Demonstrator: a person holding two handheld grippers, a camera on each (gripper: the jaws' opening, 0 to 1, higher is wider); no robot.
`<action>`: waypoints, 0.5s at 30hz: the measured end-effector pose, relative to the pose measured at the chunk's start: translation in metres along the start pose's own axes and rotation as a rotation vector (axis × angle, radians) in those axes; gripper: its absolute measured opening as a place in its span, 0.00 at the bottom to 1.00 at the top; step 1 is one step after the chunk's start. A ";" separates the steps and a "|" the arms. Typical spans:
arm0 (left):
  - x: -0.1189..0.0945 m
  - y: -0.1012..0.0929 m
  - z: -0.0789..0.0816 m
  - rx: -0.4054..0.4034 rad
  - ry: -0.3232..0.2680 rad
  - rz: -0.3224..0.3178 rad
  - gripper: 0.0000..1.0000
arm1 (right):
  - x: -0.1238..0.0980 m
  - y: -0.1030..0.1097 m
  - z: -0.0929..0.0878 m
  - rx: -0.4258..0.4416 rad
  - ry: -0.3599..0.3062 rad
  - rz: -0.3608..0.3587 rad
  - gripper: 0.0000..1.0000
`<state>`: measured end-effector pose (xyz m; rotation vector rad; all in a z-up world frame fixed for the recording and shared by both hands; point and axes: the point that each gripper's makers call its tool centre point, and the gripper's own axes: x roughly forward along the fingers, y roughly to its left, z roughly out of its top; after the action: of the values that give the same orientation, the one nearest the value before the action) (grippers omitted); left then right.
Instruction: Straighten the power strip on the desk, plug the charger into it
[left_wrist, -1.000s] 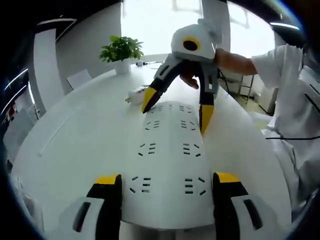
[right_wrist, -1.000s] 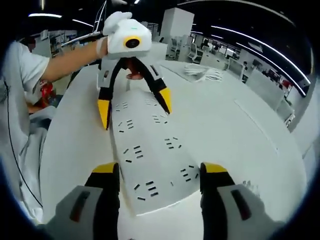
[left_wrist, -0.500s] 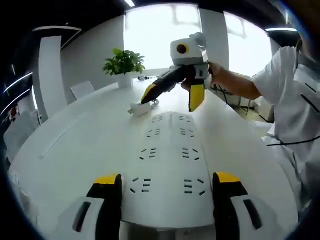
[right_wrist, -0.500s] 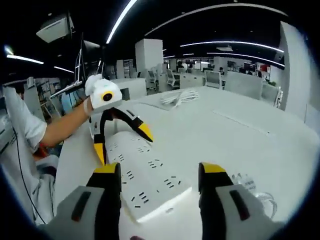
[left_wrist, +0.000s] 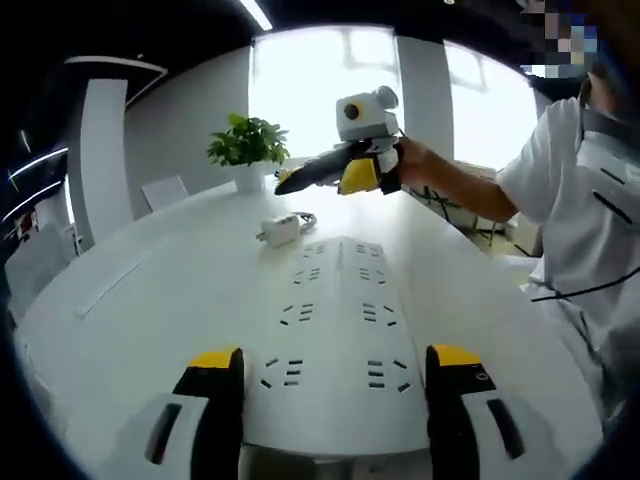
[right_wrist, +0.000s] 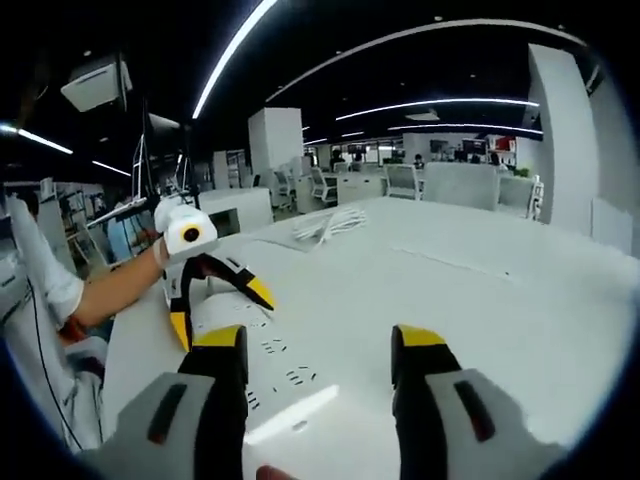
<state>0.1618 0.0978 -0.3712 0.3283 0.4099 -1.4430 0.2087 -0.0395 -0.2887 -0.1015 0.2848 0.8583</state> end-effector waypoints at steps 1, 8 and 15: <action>0.000 -0.001 0.000 0.000 -0.002 -0.001 0.75 | -0.004 -0.003 0.001 -0.002 -0.006 -0.012 0.54; 0.000 -0.001 0.001 0.000 -0.016 -0.003 0.75 | -0.028 -0.041 -0.016 0.025 0.020 -0.135 0.52; -0.002 -0.002 0.002 -0.002 -0.032 0.002 0.75 | -0.024 -0.055 -0.036 -0.025 0.088 -0.205 0.51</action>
<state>0.1601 0.0982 -0.3690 0.3037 0.3846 -1.4443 0.2283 -0.1004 -0.3174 -0.1889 0.3397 0.6550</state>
